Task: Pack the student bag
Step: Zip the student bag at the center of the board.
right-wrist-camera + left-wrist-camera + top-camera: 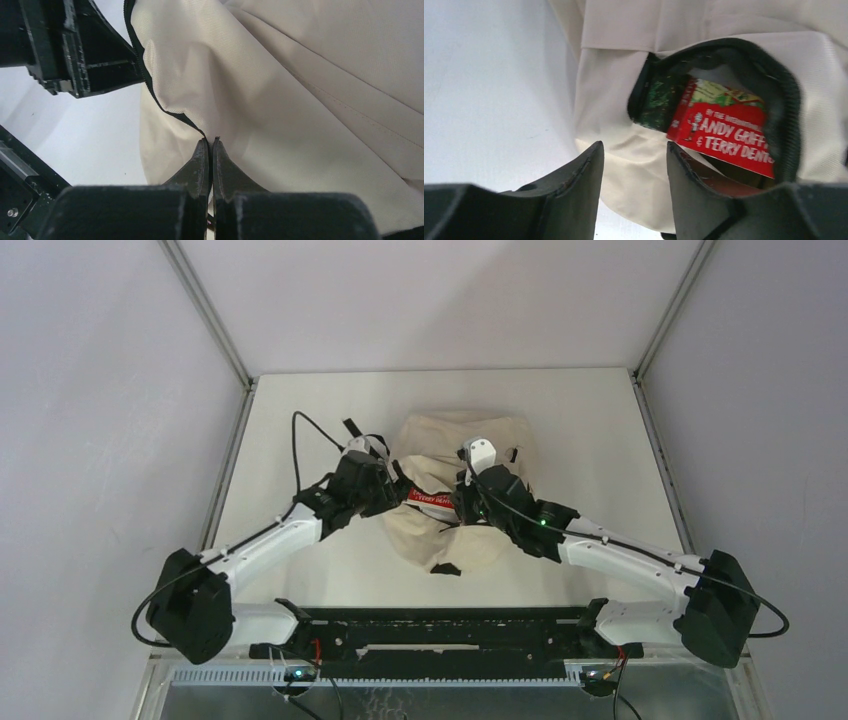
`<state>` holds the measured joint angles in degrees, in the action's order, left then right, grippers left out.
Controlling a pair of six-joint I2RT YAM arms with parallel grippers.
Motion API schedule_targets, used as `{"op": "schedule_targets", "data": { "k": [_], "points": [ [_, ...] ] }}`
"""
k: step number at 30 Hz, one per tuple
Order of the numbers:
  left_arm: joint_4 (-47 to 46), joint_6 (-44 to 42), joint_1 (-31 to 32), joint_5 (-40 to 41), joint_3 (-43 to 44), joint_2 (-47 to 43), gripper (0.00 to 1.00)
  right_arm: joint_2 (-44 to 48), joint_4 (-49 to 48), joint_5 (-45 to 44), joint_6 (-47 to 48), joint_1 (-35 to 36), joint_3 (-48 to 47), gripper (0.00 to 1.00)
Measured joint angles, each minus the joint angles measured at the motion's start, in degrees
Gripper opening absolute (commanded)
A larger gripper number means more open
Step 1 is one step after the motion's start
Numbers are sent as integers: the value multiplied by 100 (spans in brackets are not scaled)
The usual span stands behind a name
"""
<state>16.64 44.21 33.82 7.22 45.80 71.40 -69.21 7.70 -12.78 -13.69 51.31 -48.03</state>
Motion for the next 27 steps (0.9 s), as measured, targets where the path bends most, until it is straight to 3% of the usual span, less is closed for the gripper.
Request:
{"op": "schedule_targets", "data": {
  "k": [10, 12, 16, 22, 27],
  "points": [
    [-4, 251, -22, 407, 7, 570, 32, 111, 155, 4, -83, -20, 0, 0],
    [-37, 262, -22, 483, 9, 697, 26, 120, 162, 4, -87, -20, 0, 0],
    [17, 256, -26, 629, 107, 861, 1, 127, 199, 2, -103, -20, 0, 0],
    [260, -162, -50, 544, 234, 678, 0, 131, 219, -20, -120, -24, 0, 0],
    [459, -866, -136, -81, 234, 131, 0, 177, 240, -13, -212, -81, 2, 0]
  ]
}}
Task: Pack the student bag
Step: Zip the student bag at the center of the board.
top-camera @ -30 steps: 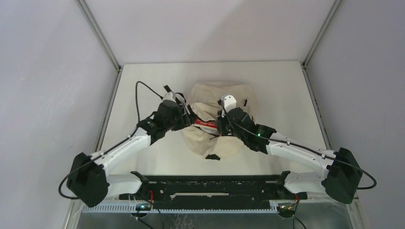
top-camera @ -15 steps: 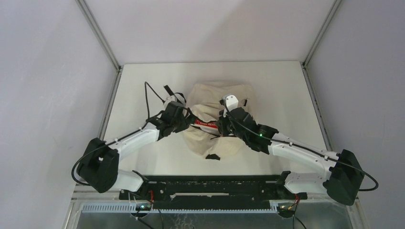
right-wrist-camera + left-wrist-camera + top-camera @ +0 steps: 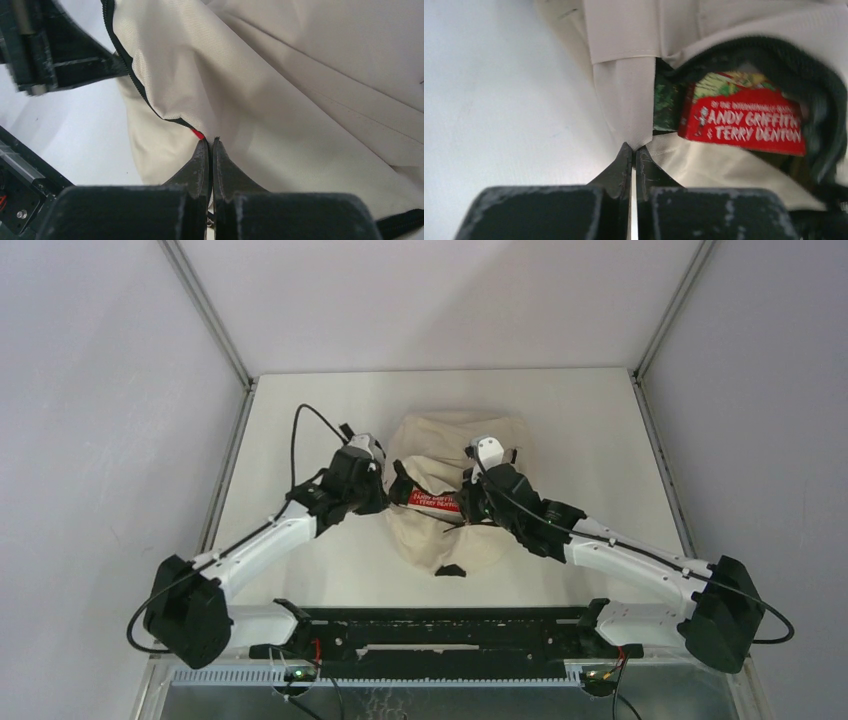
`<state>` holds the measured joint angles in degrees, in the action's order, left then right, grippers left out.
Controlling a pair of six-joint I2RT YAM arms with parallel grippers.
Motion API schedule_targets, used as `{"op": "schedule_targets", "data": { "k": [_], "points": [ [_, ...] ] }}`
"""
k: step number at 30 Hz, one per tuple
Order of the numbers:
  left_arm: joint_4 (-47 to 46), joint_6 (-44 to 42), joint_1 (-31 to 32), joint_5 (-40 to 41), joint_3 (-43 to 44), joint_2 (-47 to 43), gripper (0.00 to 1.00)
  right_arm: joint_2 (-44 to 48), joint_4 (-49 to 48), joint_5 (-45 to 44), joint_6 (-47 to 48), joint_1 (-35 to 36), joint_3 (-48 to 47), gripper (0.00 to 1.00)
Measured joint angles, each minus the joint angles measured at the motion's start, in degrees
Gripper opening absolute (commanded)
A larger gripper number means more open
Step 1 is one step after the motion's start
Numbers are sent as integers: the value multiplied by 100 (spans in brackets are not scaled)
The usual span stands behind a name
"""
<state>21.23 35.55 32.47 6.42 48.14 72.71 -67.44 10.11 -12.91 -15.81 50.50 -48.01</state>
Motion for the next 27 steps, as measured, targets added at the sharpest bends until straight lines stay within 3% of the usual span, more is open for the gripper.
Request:
{"op": "schedule_targets", "data": {
  "k": [6, 11, 12, 14, 15, 17, 22, 27],
  "points": [
    [365, -931, -236, -1370, -13, -546, 0, 107, -2, 140, -146, -188, 0, 0],
    [424, -1169, -667, -1954, -192, -1073, 5, 129, -9, 304, -214, -232, 0, 0],
    [400, -1163, -804, -2074, -264, -1191, 14, 129, -9, 337, -258, -247, 0, 0],
    [367, -1130, -1027, -2240, -378, -1331, 52, 129, -26, 402, -328, -286, 15, 0],
    [341, -1108, -1126, -2312, -426, -1381, 64, 131, -57, 439, -380, -315, 42, 0],
    [280, -848, -1366, -2457, -479, -1499, 79, 131, -83, 511, -474, -380, 105, 0],
    [-20, -164, -1550, -2498, -575, -1878, 74, 131, -157, 601, -691, -466, 170, 0],
    [197, 389, -841, -1530, -586, -2461, 54, 131, -267, 645, -780, -468, 179, 0]
  ]
}}
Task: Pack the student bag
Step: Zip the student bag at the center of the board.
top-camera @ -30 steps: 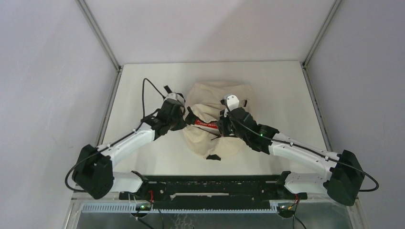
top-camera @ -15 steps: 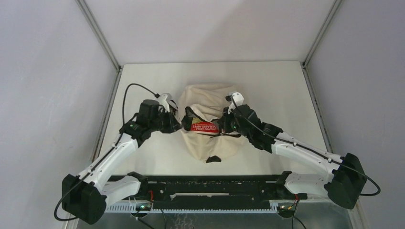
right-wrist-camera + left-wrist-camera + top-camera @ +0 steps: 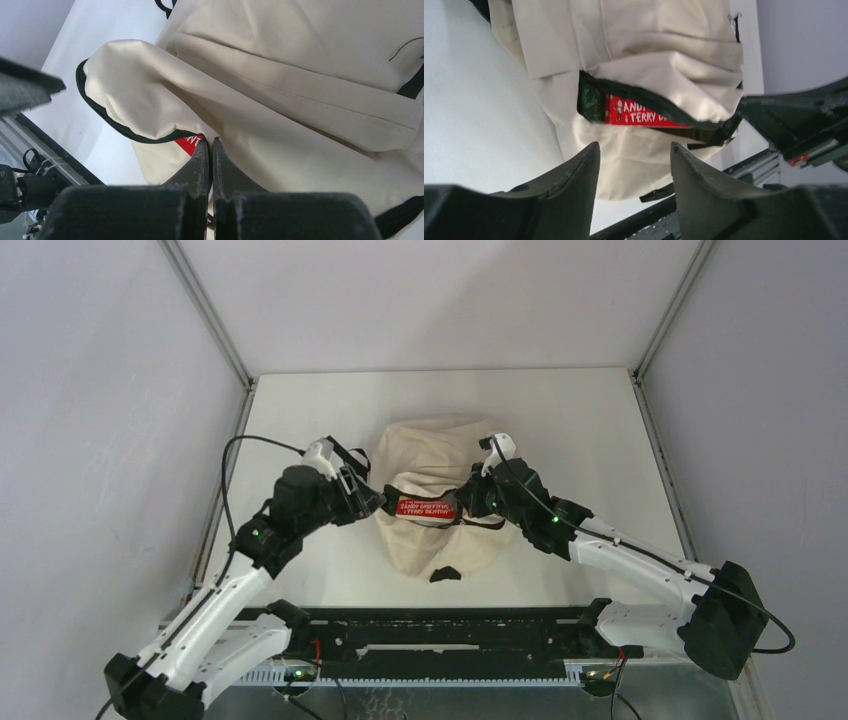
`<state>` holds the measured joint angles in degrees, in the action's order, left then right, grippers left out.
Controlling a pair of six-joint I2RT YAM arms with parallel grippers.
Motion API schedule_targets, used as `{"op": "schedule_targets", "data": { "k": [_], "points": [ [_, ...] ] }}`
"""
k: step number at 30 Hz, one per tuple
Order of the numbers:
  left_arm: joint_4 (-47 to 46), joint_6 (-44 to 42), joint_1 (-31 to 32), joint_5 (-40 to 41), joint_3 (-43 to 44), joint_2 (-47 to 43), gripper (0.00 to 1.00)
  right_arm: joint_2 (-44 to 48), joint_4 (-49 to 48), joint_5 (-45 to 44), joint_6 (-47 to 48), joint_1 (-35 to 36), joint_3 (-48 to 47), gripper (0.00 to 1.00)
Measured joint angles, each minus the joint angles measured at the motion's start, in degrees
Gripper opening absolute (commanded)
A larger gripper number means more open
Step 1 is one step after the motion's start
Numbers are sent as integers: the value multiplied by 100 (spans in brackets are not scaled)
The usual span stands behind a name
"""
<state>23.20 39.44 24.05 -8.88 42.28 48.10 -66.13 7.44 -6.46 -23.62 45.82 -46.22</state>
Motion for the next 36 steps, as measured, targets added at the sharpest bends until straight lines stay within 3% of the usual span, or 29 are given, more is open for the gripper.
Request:
{"op": "schedule_targets", "data": {
  "k": [3, 7, 9, 17, 20, 24, 30, 36],
  "points": [
    [345, 415, 761, 752, -7, -258, 52, 0, -44, 15, -22, 0, 2, 0],
    [575, 881, 1434, 1517, -192, -247, 62, 0, -72, 46, -42, 0, 4, 0],
    [645, 1082, 1663, 1794, -295, -83, 62, 0, -87, 68, -57, 0, 4, 0],
    [367, 1648, 1945, 2380, -595, 780, 59, 0, -87, 103, -87, -4, 4, 0],
    [219, 1749, 1956, 2581, -595, 1104, 46, 0, -87, 105, -98, -4, 4, 0],
    [122, 1812, 1961, 2754, -592, 1412, 2, 0, -85, 105, -103, -4, 4, 0],
    [151, 1394, 1961, 2621, -575, 1344, 0, 0, -79, 96, -103, -7, 4, 0],
    [44, 214, 1943, 1770, -632, 321, 0, 0, -52, 103, -142, -164, 4, 0]
  ]
}}
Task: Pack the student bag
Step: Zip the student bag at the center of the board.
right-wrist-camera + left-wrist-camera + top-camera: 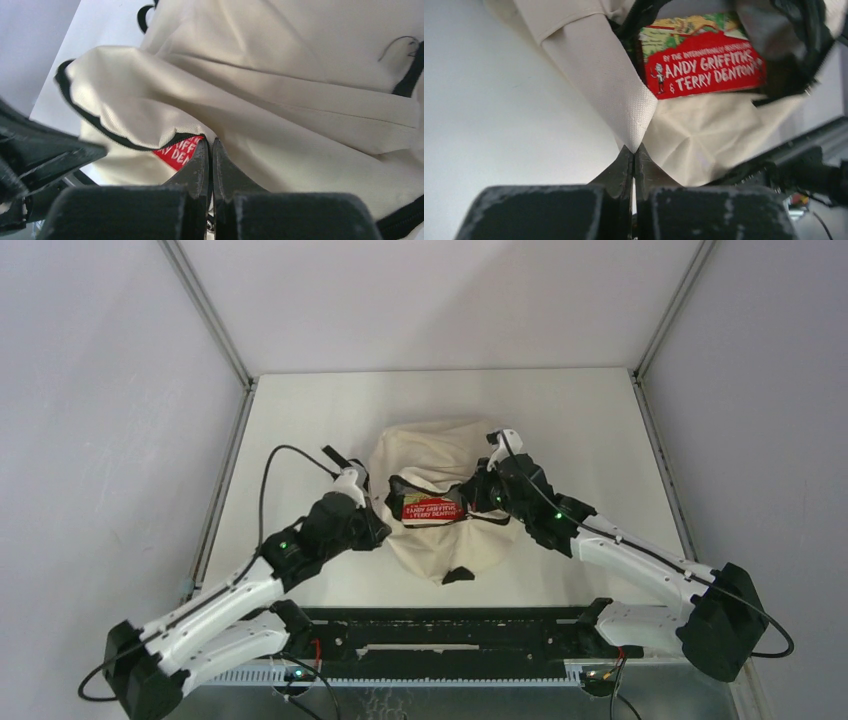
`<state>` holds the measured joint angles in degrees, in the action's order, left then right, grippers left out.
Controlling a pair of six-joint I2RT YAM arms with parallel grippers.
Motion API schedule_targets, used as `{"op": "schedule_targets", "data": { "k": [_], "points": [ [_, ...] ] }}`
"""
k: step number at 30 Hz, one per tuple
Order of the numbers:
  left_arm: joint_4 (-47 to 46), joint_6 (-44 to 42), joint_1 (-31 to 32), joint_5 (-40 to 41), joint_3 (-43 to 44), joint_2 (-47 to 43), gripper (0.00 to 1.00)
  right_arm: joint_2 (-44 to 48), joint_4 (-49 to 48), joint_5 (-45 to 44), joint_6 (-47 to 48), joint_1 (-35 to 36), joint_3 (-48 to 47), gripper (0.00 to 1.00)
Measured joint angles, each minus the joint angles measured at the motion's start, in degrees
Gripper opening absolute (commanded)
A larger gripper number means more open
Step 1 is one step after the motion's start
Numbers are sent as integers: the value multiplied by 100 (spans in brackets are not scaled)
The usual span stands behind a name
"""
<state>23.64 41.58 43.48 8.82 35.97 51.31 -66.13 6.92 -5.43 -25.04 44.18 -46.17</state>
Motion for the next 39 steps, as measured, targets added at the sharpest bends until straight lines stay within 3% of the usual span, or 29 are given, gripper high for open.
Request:
{"op": "schedule_targets", "data": {
  "k": [4, 8, 13, 20, 25, 34, 39],
  "points": [
    [-382, -514, 0, -420, -579, -1036, 0, -2, 4, 68, -92, -197, 0, 2],
    [-730, -699, 0, -540, -1248, -1814, 0, -52, 31, 269, -227, -273, 0, 34],
    [-1143, -706, 0, -579, -1711, -2267, 0, -13, 74, 640, -162, -275, 0, 61],
    [-1550, -708, 0, -634, -1840, -2312, 0, 933, 531, 767, 623, 516, -2, 63],
    [-1845, -780, 0, -765, -2024, -2422, 0, 1322, 710, 857, 1139, 1231, -2, 58],
    [-2273, -901, 0, -758, -2763, -3716, 0, 651, 774, 1740, 1432, 1346, -2, 57],
    [-2277, -903, 0, -656, -2868, -3932, 0, 197, 831, 1910, 1464, 1362, -2, 61]
  ]
}}
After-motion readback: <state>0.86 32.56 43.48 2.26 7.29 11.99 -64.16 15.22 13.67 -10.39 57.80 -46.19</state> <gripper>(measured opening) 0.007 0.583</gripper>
